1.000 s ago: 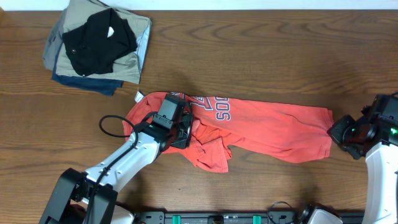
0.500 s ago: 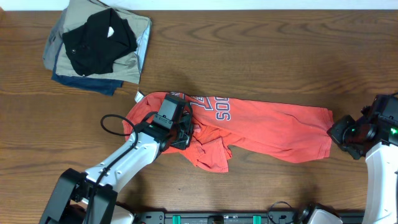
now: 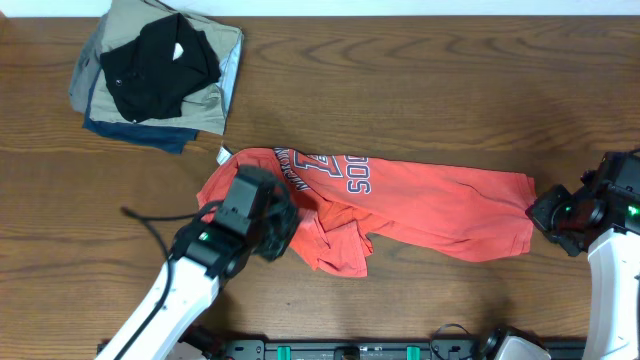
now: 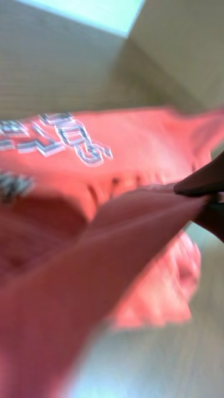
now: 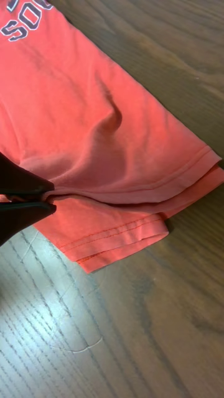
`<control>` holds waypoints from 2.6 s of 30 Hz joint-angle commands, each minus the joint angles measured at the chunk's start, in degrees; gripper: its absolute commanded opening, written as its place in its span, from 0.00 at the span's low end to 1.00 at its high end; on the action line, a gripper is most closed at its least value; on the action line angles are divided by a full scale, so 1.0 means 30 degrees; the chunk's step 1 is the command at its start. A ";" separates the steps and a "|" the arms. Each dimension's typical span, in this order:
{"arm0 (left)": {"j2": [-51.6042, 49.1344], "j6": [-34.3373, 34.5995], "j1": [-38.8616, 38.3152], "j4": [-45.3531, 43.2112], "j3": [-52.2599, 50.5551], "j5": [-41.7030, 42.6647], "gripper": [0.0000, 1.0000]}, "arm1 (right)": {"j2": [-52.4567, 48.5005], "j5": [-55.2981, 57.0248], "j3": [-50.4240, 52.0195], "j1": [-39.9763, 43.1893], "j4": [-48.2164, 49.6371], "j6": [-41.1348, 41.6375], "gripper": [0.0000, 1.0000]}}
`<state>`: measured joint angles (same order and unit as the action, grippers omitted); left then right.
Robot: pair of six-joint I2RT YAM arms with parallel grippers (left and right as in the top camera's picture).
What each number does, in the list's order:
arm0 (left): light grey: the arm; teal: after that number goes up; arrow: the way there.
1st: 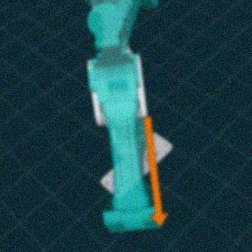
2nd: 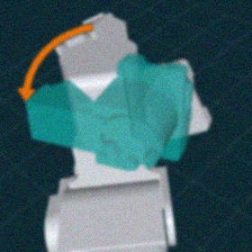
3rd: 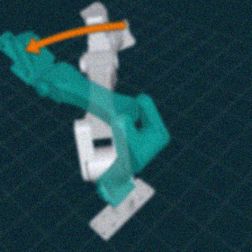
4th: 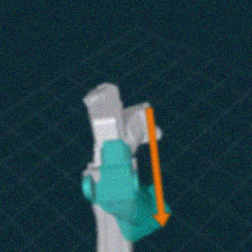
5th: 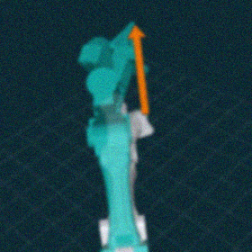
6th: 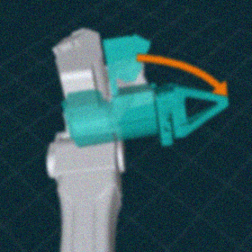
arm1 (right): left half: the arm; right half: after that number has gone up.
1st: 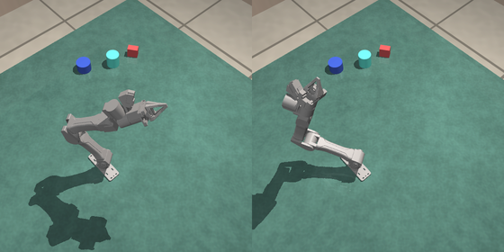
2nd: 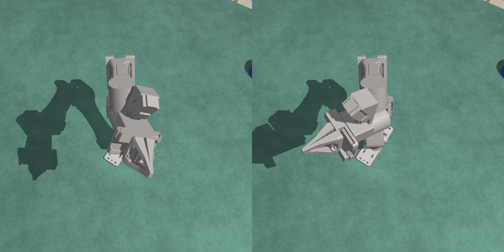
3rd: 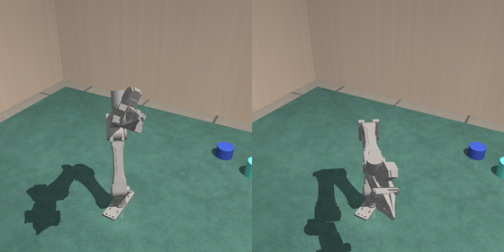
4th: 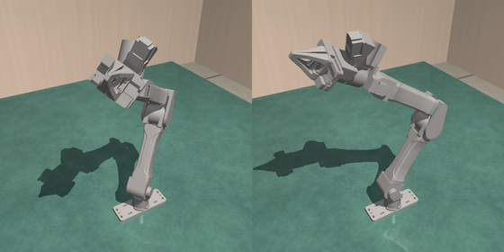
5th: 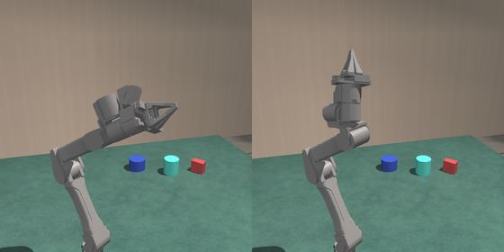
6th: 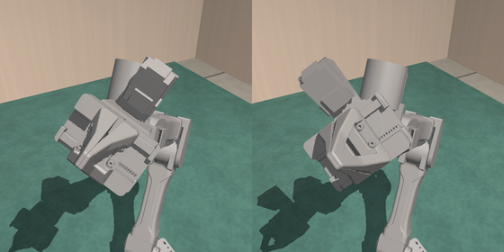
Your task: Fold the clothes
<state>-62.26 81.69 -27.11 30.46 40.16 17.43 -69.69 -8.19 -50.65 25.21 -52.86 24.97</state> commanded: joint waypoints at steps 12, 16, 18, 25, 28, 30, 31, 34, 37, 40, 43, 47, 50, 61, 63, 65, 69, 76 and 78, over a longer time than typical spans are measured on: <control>0.2943 -0.1734 0.0015 1.1030 0.0226 -0.3402 0.06 | 0.0124 -0.0503 -0.0313 -0.0051 0.0058 -0.0066 0.01; 0.4102 -0.1749 0.0007 1.2881 0.0226 -0.3402 0.06 | 0.0124 -0.0503 -0.0313 -0.0051 0.0270 -0.0058 0.01; 0.4605 -0.1814 0.0007 1.3726 0.0226 -0.3402 0.06 | 0.0124 -0.0503 -0.0313 -0.0051 0.0372 -0.0058 0.01; 0.5180 -0.2237 0.0007 1.5963 0.0226 -0.3410 0.06 | 0.0124 -0.0510 -0.0313 -0.0051 0.0393 0.0080 0.01; 0.5180 -0.2521 0.0015 1.6028 0.0226 -0.3410 0.21 | 0.0124 -0.0510 -0.0313 -0.0051 0.0393 0.0080 0.01; 0.5180 -0.2521 0.0007 1.6036 0.0226 -0.3410 0.85 | 0.0124 -0.0525 -0.0313 -0.0051 0.0401 0.0087 0.01; 0.5180 -0.2521 0.0007 1.6028 0.0226 -0.3410 0.98 | 0.0124 -0.0525 -0.0313 -0.0051 0.0393 0.0087 0.01; 0.5180 -0.2528 0.0007 1.5956 0.0226 -0.3410 0.98 | 0.0124 -0.0619 -0.0313 -0.0051 0.0393 0.0080 0.01; 0.5180 -0.2747 0.0007 1.4987 0.0226 -0.3410 0.98 | 0.0124 -0.0663 -0.0313 -0.0051 0.0401 0.0087 0.01; 0.5093 -0.4401 0.0007 1.2371 0.0211 -0.2871 0.98 | 0.0124 -0.0889 -0.0313 -0.0051 0.0423 0.0087 0.01; 0.4488 -0.6076 -0.0204 1.0025 0.0073 -0.1377 0.98 | 0.0124 -0.0954 -0.0313 -0.0051 0.0423 0.0087 0.01; 0.2492 -0.6994 -0.1071 0.8211 0.0051 -0.1326 0.98 | 0.0124 -0.0954 -0.0313 -0.0051 0.0408 0.0087 0.01; 0.0474 -0.7227 -0.1778 0.6696 0.0051 -0.1319 0.98 | 0.0124 -0.0947 -0.0313 -0.0051 0.0393 0.0087 0.01; -0.5741 -0.7672 -0.2295 0.2623 0.0051 -0.1319 0.98 | 0.0124 -0.0933 -0.0313 -0.0051 0.0328 0.0073 0.01; -0.6171 -0.7664 -0.2295 0.2004 0.0051 -0.1319 0.98 | 0.0124 -0.0925 -0.0313 -0.0051 0.0342 0.0073 0.01; -0.6360 -0.7664 -0.2295 0.1406 0.0051 -0.1319 0.99 | 0.0124 -0.0925 -0.0313 -0.0051 0.0335 0.0073 0.01; -0.6360 -0.7657 -0.2295 0.0568 0.0066 -0.1326 0.91 | 0.0124 -0.0918 -0.0313 -0.0051 0.0335 0.0051 0.01; -0.6360 -0.7657 -0.2295 0.0663 0.0066 -0.1311 0.64 | 0.0124 -0.0918 -0.0313 -0.0051 0.0335 0.0000 0.01; -0.6360 -0.7657 -0.2295 0.0663 0.0066 -0.1311 0.52 | 0.0124 -0.0918 -0.0313 -0.0051 0.0328 0.0000 0.01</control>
<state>-81.12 59.40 -33.87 32.25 40.71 13.54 -69.69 -10.70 -50.68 25.21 -51.86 24.99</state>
